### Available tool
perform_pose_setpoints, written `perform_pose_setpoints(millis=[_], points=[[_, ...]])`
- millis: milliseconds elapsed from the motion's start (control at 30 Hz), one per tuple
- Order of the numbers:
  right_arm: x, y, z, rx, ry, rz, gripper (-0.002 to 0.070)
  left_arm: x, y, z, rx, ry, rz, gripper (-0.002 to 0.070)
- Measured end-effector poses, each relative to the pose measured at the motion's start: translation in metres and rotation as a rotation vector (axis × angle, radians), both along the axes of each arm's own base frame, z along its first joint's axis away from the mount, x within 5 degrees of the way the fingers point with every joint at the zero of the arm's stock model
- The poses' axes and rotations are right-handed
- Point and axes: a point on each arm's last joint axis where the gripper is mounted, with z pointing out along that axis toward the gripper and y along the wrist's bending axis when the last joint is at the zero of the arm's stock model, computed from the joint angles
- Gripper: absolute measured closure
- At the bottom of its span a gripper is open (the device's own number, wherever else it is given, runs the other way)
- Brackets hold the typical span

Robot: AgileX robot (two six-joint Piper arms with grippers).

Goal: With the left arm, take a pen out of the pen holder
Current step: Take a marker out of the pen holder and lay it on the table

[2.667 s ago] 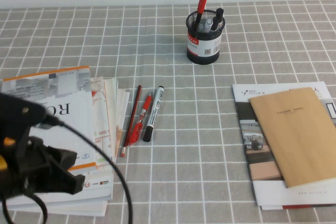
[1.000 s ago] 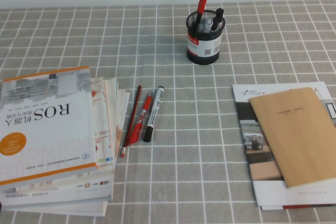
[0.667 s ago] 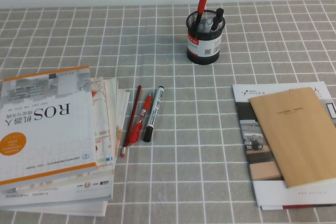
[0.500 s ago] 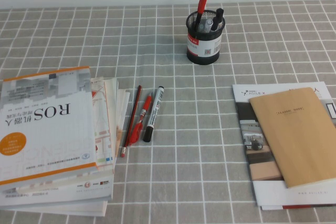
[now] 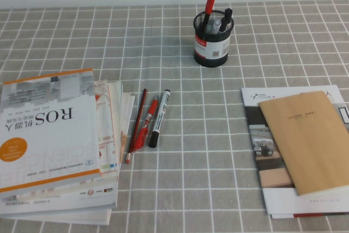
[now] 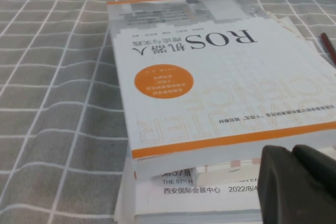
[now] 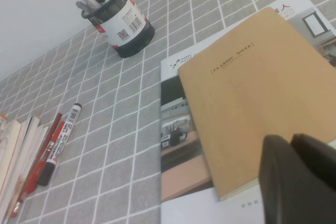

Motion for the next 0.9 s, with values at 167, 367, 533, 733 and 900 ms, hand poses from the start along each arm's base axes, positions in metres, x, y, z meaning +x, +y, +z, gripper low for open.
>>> perform_pose_setpoints(millis=[167,367,533,733,900], points=[[0.0000,0.0000,0.0000,0.000,0.000,0.000,0.0689,0.0000,0.0002,-0.0001,-0.052,0.006,0.033,0.0678],[0.0000,0.0000,0.0000,0.000,0.000,0.000,0.0689,0.0001,0.0015,-0.0003,-0.019,0.005,0.038,0.0678],[0.0000,0.0000,0.0000,0.000,0.000,0.000,0.0689,0.0000,0.0018,-0.0004,-0.012,0.006,0.040,0.0678],[0.0000,0.0000,0.0000,0.000,0.000,0.000,0.0689,0.0000,0.0018,-0.0005,-0.014,0.007,0.040,0.0678],[0.0000,0.0000,0.0000,0.000,0.000,0.000,0.0689,0.0000,0.0018,-0.0005,-0.014,0.007,0.040,0.0678]])
